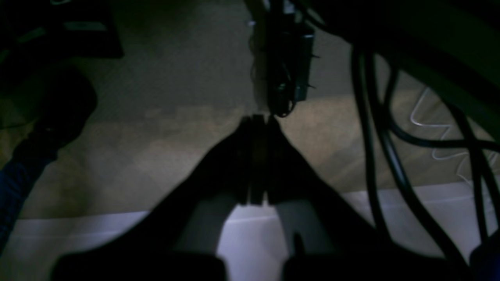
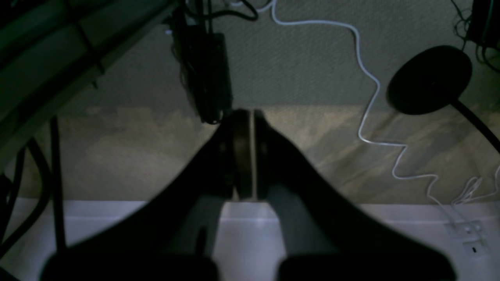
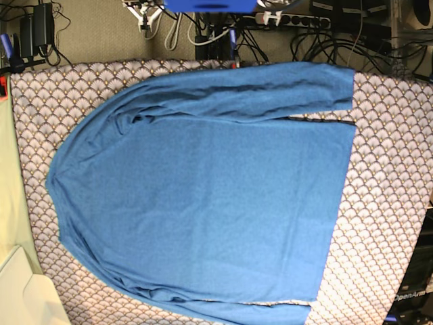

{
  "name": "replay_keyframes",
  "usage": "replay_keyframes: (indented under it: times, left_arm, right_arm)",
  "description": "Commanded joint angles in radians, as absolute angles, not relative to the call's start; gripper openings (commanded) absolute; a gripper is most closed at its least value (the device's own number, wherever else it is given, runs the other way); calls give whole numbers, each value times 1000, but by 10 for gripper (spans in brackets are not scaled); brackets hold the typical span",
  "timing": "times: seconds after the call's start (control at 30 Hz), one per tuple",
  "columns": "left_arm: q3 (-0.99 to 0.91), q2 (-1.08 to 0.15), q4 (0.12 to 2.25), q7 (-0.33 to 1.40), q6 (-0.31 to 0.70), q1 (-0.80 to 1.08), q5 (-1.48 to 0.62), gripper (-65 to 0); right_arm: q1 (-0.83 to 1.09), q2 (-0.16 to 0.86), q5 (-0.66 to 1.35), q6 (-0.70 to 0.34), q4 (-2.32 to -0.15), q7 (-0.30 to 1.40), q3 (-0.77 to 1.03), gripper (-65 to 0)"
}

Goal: Fold the T-shirt properly
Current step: 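Move both grippers from rest toward the blue shirt's hem edge, then lower both grippers and grasp the hem corners of the blue shirt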

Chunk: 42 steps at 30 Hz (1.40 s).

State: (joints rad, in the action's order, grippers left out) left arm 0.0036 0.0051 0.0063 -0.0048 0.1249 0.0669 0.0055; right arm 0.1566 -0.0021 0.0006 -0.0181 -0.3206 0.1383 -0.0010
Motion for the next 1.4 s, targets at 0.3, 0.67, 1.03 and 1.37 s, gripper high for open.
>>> replay_keyframes:
  times: [0.3,0.67,1.03,1.37]
  left_arm:
    - [1,-53,300,1,133,280,-1,-647]
    - [-1,-130,895,1,131,642,-1,-647]
    - [-137,-173,1515,1,133,947,-2,-646]
    - [-228,-159,1842,1,137,1064,-59,-544]
  right_arm:
    - [363,-1,4,-8,-605,136,-4,-635]
    - [748,13,5,-8,-1273,139,2,-635]
    - [992,36,5,-8,-1824,147,13,-610]
    - [1021,36,5,-8,-2017,147,56,-440]
